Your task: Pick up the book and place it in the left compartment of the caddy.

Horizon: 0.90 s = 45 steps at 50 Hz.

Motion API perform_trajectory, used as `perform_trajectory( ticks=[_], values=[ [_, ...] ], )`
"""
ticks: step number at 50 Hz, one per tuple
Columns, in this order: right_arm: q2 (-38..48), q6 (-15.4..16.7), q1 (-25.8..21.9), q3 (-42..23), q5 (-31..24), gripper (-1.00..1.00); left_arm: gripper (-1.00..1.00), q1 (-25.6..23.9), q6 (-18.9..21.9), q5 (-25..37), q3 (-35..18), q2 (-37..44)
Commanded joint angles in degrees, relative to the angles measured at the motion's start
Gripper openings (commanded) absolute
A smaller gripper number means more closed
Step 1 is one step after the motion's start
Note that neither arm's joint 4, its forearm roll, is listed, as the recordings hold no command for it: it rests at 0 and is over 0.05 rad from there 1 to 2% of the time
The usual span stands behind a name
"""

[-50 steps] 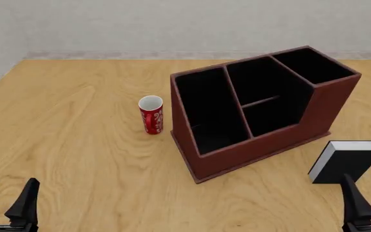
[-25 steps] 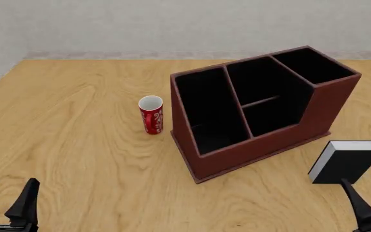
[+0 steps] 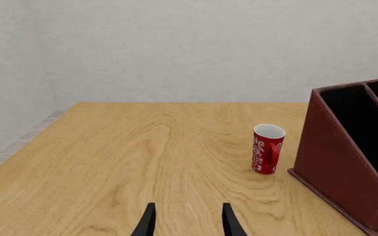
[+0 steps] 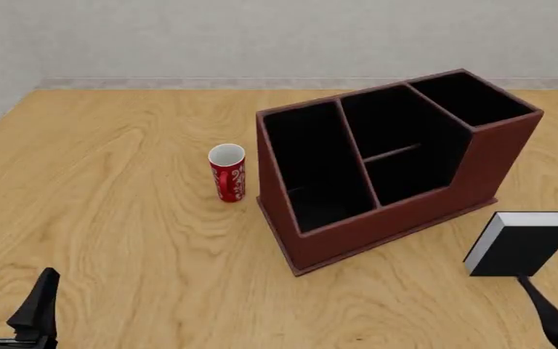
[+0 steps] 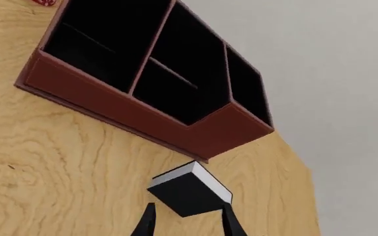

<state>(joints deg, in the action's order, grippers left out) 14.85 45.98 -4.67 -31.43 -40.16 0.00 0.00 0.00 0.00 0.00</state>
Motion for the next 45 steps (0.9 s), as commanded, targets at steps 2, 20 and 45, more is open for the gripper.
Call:
perform_trajectory(
  ticks=[2,20,45],
  values=[
    [1.97,8.91,-0.09,-2.54,-5.01,1.0,1.0,0.0,0.0,0.0,0.0,0.0],
    [9.2,20.28,0.37,-6.72,-8.73,1.0,1.0,0.0,0.0,0.0,0.0,0.0],
    [17.53,32.64,3.97,-13.66,-15.64,1.0,1.0,0.0,0.0,0.0,0.0,0.0]
  ],
)
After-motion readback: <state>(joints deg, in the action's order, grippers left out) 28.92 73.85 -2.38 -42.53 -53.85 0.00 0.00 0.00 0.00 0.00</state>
